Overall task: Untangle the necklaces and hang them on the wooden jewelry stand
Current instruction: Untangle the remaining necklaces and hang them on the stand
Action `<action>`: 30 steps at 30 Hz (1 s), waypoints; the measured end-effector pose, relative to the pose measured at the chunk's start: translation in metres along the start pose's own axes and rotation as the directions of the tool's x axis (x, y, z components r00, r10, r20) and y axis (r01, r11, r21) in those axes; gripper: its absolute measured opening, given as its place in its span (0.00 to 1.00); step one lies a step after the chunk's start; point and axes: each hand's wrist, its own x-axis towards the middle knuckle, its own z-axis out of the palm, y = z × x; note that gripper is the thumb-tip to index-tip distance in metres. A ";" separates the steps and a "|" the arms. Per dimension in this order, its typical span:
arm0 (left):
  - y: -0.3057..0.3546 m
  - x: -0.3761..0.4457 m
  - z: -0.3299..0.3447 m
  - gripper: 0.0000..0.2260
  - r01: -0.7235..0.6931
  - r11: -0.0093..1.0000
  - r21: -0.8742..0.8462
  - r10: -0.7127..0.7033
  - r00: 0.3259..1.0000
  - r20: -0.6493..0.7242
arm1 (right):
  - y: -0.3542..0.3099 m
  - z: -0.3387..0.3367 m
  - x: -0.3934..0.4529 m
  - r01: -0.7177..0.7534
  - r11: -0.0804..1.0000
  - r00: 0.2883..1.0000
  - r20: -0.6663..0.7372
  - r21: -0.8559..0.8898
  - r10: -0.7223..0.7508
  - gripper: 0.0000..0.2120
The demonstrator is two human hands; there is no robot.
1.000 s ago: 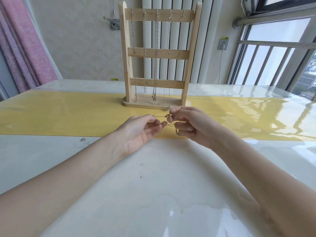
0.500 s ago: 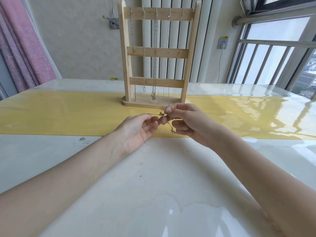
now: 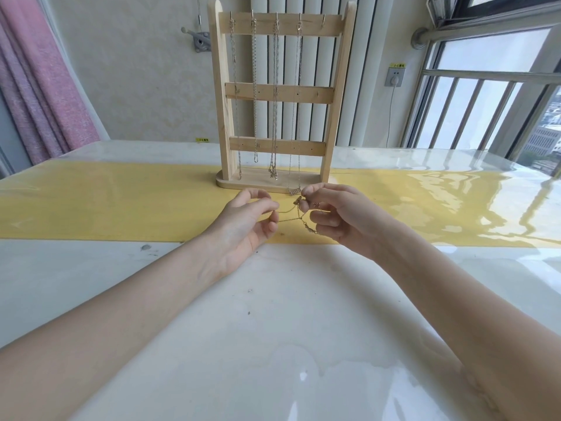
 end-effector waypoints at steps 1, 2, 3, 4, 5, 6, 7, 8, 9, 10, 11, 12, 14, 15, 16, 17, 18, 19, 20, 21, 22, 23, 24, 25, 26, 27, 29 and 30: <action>0.000 0.000 0.000 0.07 -0.017 0.999 0.042 0.016 1.000 0.022 | 0.000 -0.001 0.000 -0.002 1.000 1.000 -0.004 -0.007 0.002 0.07; -0.001 -0.001 0.000 0.06 -0.029 0.995 0.094 0.025 0.999 0.046 | 0.000 -0.001 0.000 -0.002 1.000 1.000 -0.006 -0.012 0.002 0.06; -0.002 -0.001 0.000 0.04 -0.037 0.988 0.149 0.027 0.997 0.065 | 0.000 -0.001 0.000 -0.001 1.000 1.000 -0.005 -0.014 0.001 0.06; -0.004 -0.001 0.001 0.03 -0.043 0.979 0.200 0.027 0.996 0.080 | 0.000 0.000 0.000 0.000 1.000 1.000 -0.002 -0.013 0.000 0.06; -0.006 -0.001 0.002 0.01 -0.050 0.968 0.245 0.028 0.995 0.091 | 0.000 0.000 0.000 0.003 1.000 1.000 0.005 -0.014 -0.003 0.06; -0.007 -0.001 0.003 0.01 -0.059 0.957 0.283 0.031 0.994 0.101 | 0.000 0.001 0.000 0.005 1.000 1.000 0.012 -0.019 -0.005 0.06; -0.009 -0.001 0.003 0.01 -0.068 0.948 0.311 0.035 0.993 0.109 | 0.000 0.002 0.000 0.008 0.999 1.000 0.021 -0.031 -0.007 0.07; -0.009 -0.002 0.003 0.01 -0.074 0.941 0.329 0.038 0.993 0.114 | 0.000 0.002 0.000 0.010 0.999 1.000 0.030 -0.044 -0.009 0.07; -0.010 -0.002 0.003 0.01 -0.075 0.937 0.341 0.037 0.992 0.117 | 0.001 0.003 -0.001 0.013 0.998 0.999 0.038 -0.055 -0.011 0.07; -0.009 -0.002 0.003 0.01 -0.071 0.935 0.348 0.032 0.993 0.117 | 0.001 0.003 -0.001 0.015 0.998 0.999 0.044 -0.061 -0.013 0.07; -0.009 -0.002 0.002 0.01 -0.063 0.935 0.348 0.024 0.993 0.116 | 0.000 0.003 -0.001 0.016 0.998 0.999 0.050 -0.060 -0.013 0.07; -0.008 -0.002 0.002 0.00 -0.053 0.938 0.344 0.016 0.994 0.111 | 0.000 0.003 -0.001 0.015 0.999 0.998 0.054 -0.052 -0.012 0.07; -0.007 -0.001 0.002 0.02 -0.037 0.947 0.319 0.012 0.997 0.079 | 0.000 0.002 -0.001 0.013 1.000 0.998 0.057 -0.027 -0.012 0.08; -0.006 0.000 0.002 0.03 -0.032 0.955 0.293 0.014 0.998 0.063 | -0.001 0.001 0.000 0.012 1.000 0.999 0.051 -0.016 -0.011 0.08; -0.005 0.000 0.002 0.05 -0.027 0.967 0.255 0.014 0.998 0.053 | -0.001 0.000 0.000 0.009 1.000 0.999 0.042 -0.006 -0.008 0.08; -0.005 0.001 0.001 0.06 -0.023 0.978 0.208 0.013 0.999 0.050 | 0.000 0.000 0.000 0.004 1.000 1.000 0.030 0.006 -0.004 0.08; -0.004 0.001 0.001 0.06 -0.020 0.986 0.163 0.011 0.999 0.052 | 0.000 -0.001 0.001 -0.003 1.000 1.000 0.016 0.022 0.002 0.08; -0.003 0.000 0.001 0.06 -0.016 0.992 0.128 0.009 0.999 0.054 | 0.001 -0.002 0.001 -0.010 0.999 1.000 0.002 0.039 0.010 0.08; -0.002 0.000 0.001 0.07 -0.013 0.994 0.105 0.008 0.999 0.053 | 0.001 -0.003 0.002 -0.017 0.998 1.000 -0.010 0.053 0.017 0.08; -0.002 0.000 0.000 0.07 -0.013 0.995 0.095 0.008 0.999 0.046 | 0.002 -0.003 0.002 -0.020 0.998 1.000 -0.020 0.061 0.021 0.07; -0.002 0.000 0.000 0.07 -0.012 0.995 0.103 0.008 0.999 0.035 | 0.002 -0.003 0.003 -0.019 0.998 0.999 -0.027 0.062 0.020 0.07; -0.002 0.000 0.000 0.07 -0.012 0.991 0.131 0.010 1.000 0.017 | 0.002 -0.003 0.003 -0.015 0.998 0.999 -0.030 0.060 0.016 0.07; -0.002 0.001 0.001 0.07 -0.016 0.983 0.181 0.018 1.000 -0.009 | 0.002 -0.003 0.003 -0.010 0.998 0.999 -0.030 0.058 0.012 0.07; -0.002 0.001 0.000 0.08 -0.026 0.968 0.250 0.037 0.999 -0.038 | 0.001 -0.004 0.002 -0.006 0.998 1.000 -0.026 0.056 0.008 0.07; -0.002 0.002 -0.001 0.08 -0.040 0.949 0.312 0.064 0.996 -0.066 | 0.000 -0.004 0.002 -0.004 0.999 1.000 -0.018 0.054 0.005 0.07; -0.001 0.002 -0.001 0.09 -0.057 0.936 0.347 0.092 0.992 -0.087 | 0.000 -0.005 0.002 -0.005 0.999 1.000 -0.008 0.050 0.005 0.07; 0.001 0.004 -0.002 0.08 -0.072 0.958 0.277 0.102 0.990 -0.094 | 0.000 -0.004 0.001 -0.009 0.999 1.000 0.013 0.040 0.008 0.07; 0.002 0.004 -0.002 0.08 -0.057 0.983 0.177 0.071 0.994 -0.078 | 0.001 -0.004 0.001 -0.010 0.999 1.000 0.021 0.037 0.010 0.07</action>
